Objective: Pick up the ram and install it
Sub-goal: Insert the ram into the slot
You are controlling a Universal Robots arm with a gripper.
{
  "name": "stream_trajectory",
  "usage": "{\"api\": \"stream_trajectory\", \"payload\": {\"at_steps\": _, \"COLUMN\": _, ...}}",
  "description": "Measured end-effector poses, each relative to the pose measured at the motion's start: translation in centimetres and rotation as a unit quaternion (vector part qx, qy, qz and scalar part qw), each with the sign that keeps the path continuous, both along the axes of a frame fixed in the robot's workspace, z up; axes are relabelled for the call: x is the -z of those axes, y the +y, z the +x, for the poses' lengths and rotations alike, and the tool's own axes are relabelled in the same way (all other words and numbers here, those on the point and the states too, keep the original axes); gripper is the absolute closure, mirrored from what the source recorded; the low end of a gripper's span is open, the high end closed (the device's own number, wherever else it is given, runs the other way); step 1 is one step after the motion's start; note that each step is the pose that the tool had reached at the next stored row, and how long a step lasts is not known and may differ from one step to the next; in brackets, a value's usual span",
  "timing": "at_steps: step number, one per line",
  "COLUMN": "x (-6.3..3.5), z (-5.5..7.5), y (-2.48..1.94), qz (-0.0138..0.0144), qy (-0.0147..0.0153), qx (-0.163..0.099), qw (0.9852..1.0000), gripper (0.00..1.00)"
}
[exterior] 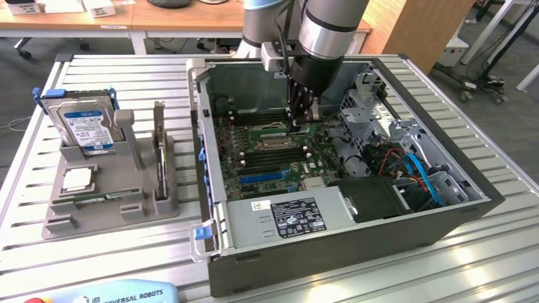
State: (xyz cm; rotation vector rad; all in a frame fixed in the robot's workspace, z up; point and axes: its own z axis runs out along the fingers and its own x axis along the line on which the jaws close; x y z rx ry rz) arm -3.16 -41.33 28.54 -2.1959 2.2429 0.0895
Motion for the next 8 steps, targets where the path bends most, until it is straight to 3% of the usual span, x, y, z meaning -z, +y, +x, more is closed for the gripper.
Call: {"api": "stream_trajectory", "payload": {"at_steps": 8, "x": 0.01, "z": 0.0, "y": -0.04, "qz": -0.0001, "qy": 0.0, "qx": -0.006, "qw": 1.0, "gripper": 0.88}}
